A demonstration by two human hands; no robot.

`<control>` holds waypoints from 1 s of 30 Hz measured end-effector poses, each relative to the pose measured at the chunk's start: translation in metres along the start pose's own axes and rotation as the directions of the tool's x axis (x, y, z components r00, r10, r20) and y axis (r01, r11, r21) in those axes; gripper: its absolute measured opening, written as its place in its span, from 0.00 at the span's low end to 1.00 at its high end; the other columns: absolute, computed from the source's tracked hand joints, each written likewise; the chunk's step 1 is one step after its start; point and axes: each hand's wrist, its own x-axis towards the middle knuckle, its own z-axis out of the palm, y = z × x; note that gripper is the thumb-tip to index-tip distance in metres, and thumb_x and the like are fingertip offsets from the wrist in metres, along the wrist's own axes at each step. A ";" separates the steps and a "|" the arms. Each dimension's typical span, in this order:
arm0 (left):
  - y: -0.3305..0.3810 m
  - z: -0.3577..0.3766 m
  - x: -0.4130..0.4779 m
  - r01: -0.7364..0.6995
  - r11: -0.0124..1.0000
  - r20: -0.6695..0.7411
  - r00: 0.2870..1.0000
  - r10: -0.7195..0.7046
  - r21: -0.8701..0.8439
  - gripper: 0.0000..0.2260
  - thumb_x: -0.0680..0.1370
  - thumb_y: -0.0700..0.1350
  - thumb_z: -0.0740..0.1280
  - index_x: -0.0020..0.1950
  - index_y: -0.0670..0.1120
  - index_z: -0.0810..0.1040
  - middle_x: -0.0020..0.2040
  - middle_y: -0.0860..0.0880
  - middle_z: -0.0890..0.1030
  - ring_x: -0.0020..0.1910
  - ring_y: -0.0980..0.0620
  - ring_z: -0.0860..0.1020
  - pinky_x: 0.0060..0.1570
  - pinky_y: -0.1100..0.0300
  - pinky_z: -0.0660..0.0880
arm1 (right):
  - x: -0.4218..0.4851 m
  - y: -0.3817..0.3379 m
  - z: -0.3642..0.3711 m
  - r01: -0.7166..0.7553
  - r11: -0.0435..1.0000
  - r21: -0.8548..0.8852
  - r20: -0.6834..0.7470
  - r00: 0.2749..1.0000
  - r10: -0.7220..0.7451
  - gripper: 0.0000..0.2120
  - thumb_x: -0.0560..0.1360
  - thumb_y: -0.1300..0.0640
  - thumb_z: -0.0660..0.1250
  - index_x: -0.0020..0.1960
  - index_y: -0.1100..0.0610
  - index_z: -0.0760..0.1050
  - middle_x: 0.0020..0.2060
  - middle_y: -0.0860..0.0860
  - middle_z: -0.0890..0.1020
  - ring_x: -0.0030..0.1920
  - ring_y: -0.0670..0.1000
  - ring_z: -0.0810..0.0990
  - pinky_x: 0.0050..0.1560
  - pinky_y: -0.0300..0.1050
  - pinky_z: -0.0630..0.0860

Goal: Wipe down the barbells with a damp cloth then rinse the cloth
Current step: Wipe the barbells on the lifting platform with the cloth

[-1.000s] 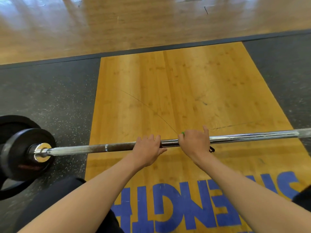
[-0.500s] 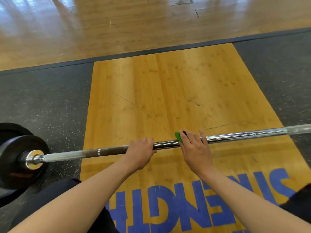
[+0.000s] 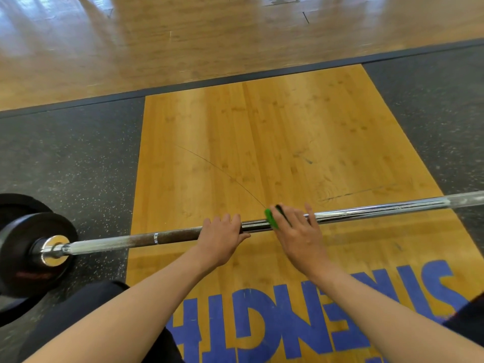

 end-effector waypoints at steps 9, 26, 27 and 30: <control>-0.002 0.003 0.001 -0.007 0.999 -0.035 0.999 0.006 -0.032 0.22 0.84 0.62 0.48 0.64 0.46 0.67 0.57 0.48 0.75 0.53 0.44 0.76 0.50 0.49 0.70 | 0.058 -0.067 0.005 -0.353 0.936 -0.003 0.169 0.922 0.348 0.19 0.79 0.51 0.53 0.36 0.53 0.77 0.32 0.50 0.80 0.34 0.54 0.79 0.74 0.58 0.61; 0.023 0.011 0.024 -0.233 0.972 -0.228 0.947 0.228 0.001 0.22 0.83 0.60 0.46 0.50 0.48 0.74 0.42 0.50 0.78 0.37 0.48 0.74 0.34 0.53 0.69 | 0.035 -0.024 0.001 -0.369 0.928 -0.053 -0.018 0.929 0.368 0.15 0.81 0.53 0.56 0.44 0.55 0.80 0.38 0.52 0.82 0.42 0.56 0.81 0.76 0.64 0.60; 0.024 0.008 0.026 -0.238 0.971 -0.202 0.951 0.232 -0.006 0.23 0.82 0.60 0.45 0.51 0.48 0.74 0.43 0.50 0.78 0.38 0.47 0.75 0.35 0.52 0.70 | 0.034 -0.030 0.005 -0.320 0.947 -0.028 -0.018 0.947 0.320 0.16 0.82 0.52 0.56 0.47 0.55 0.80 0.40 0.51 0.82 0.44 0.55 0.81 0.76 0.63 0.60; 0.024 -0.002 0.029 -0.234 0.972 -0.104 0.968 0.230 -0.024 0.25 0.82 0.61 0.41 0.58 0.47 0.70 0.51 0.50 0.76 0.47 0.46 0.76 0.42 0.53 0.69 | 0.017 -0.022 0.010 -0.149 0.988 0.030 -0.033 0.988 0.149 0.16 0.84 0.51 0.58 0.65 0.56 0.77 0.57 0.53 0.82 0.60 0.55 0.80 0.77 0.63 0.58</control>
